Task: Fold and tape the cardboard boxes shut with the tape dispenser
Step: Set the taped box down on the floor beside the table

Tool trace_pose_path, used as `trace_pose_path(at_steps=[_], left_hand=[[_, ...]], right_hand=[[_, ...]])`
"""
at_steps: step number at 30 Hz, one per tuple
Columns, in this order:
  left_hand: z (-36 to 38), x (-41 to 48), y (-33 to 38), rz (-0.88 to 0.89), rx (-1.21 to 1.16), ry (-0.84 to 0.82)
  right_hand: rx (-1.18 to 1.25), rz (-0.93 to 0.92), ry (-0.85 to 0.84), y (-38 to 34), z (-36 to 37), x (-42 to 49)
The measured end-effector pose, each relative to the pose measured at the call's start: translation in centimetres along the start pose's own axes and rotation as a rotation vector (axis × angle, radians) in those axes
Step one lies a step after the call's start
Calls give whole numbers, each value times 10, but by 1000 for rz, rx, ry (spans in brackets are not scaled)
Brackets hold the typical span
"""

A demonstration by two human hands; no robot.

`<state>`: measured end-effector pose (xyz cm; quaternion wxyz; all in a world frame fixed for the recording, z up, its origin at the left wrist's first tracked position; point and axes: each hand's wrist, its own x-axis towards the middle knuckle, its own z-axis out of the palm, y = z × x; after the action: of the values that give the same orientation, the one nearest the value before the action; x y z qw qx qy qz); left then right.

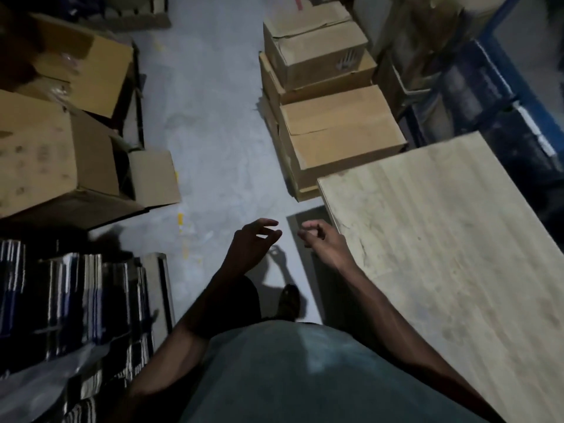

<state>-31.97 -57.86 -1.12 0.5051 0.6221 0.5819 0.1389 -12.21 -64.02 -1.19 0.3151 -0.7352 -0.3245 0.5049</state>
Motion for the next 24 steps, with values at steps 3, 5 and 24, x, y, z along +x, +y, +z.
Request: trace_pose_path(at_steps=[3, 5, 24], left_hand=[[-23, 58, 13, -8, 6, -60], [-39, 100, 20, -19, -15, -91], [-157, 506, 130, 150, 223, -379]], right_hand=[[12, 14, 11, -39, -1, 51], [45, 24, 35, -58, 3, 87], [226, 275, 430, -216, 13, 359]])
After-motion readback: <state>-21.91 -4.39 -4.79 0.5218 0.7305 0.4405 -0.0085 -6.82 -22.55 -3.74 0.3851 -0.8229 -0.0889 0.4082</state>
